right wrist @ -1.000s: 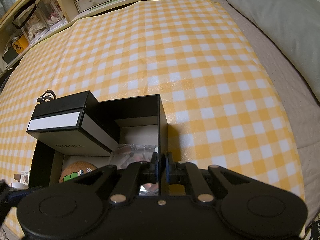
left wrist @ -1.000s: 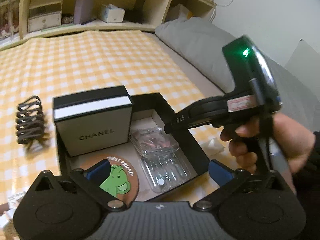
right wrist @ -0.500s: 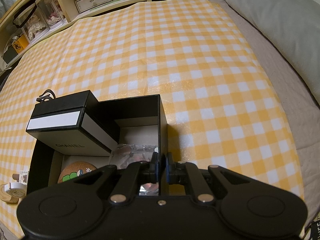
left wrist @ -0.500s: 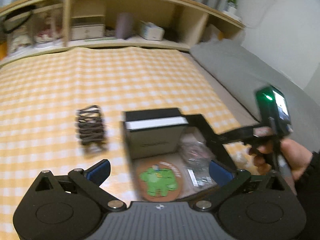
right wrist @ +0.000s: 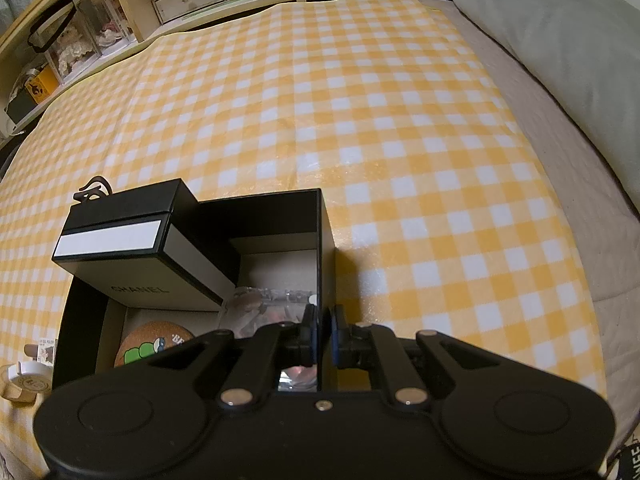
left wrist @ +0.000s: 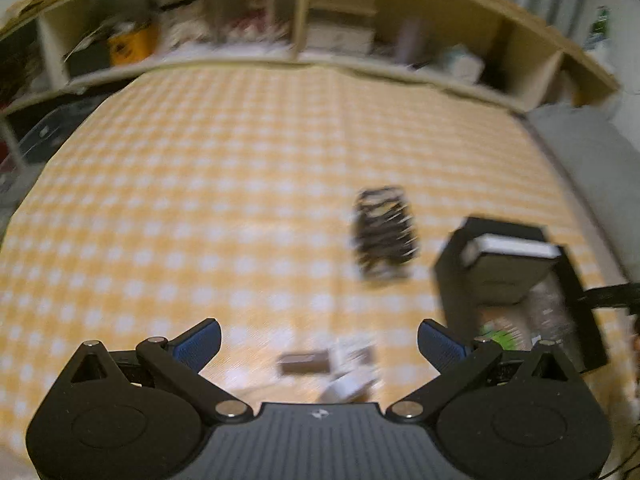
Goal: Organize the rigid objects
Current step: 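Move the left tool back to the light wooden oval piece, then close the left tool on the wooden oval piece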
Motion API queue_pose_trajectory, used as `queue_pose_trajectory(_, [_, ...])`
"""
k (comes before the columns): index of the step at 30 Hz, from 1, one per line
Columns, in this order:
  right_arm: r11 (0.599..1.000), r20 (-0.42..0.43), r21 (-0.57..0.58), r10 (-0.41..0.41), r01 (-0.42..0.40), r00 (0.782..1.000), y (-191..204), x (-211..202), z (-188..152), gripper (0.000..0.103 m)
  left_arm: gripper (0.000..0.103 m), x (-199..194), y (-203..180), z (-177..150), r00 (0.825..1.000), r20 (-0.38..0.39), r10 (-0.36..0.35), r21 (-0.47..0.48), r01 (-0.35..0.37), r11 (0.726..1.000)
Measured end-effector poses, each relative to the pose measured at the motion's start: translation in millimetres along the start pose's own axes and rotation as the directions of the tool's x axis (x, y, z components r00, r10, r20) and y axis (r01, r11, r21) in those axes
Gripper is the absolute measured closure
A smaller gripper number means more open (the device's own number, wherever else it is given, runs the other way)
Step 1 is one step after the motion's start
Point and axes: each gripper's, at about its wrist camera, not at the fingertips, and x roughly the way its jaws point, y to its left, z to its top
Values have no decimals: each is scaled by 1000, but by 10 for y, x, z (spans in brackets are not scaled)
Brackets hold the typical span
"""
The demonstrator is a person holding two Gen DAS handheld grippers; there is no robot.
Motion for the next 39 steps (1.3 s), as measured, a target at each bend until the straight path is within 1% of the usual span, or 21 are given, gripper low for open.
queue_pose_trajectory(2, [1000,0,0,-1,1,1000,4,3,-4,96,0,74,137,-55,999,-44,31,-48,-33,998])
queue_pose_trajectory(4, [1000,1,-1,-2,2,1000,-3,6,5,96,0,178,269,-130,994,-99,46,-91,-55,994])
queue_pose_trajectory(6, [1000,1,-2,-2,2,1000,9,9,-13,96,0,306,370,-208,984,-162,72,-116,-92,989])
queue_pose_trajectory(9, [1000,0,-3,-4,4,1000,5,10,-11,96,0,459,491,-318,964,-239,117,-139,-153,978])
queue_pose_trajectory(12, [1000,-6,-14,-14,13,1000,55,22,-51,96,0,559,530,-357,955,-274,111,-166,-161,973])
queue_pose_trajectory(15, [1000,-8,-19,-22,22,1000,85,61,-77,96,0,630,494,-375,955,-279,98,-171,-150,974])
queue_pose_trajectory(20, [1000,-7,-19,-25,25,1000,95,61,-81,96,0,706,383,-420,953,-288,97,-164,-149,975])
queue_pose_trajectory(24, [1000,-5,-14,-25,25,1000,86,80,-65,96,0,775,348,-418,951,-277,138,-142,-183,973])
queue_pose_trajectory(28, [1000,12,-5,-27,27,1000,62,43,-52,96,0,790,391,-409,950,-271,156,-141,-199,970])
queue_pose_trajectory(31, [999,32,3,-32,32,999,30,2,-18,95,5,804,385,-415,949,-266,167,-105,-201,974])
queue_pose_trajectory(32, [1000,37,8,-30,30,999,19,-8,3,95,10,807,371,-410,949,-263,173,-91,-203,975])
queue_pose_trajectory(34, [1000,43,18,-22,21,999,-1,-9,53,95,11,800,352,-400,949,-257,180,-77,-206,975])
queue_pose_trajectory(35, [1000,43,21,-18,17,999,-7,-11,81,97,11,804,357,-396,950,-257,175,-78,-201,977])
queue_pose_trajectory(39, [999,44,-3,-45,45,998,71,4,157,98,11,757,402,-373,956,-236,177,-111,-207,972])
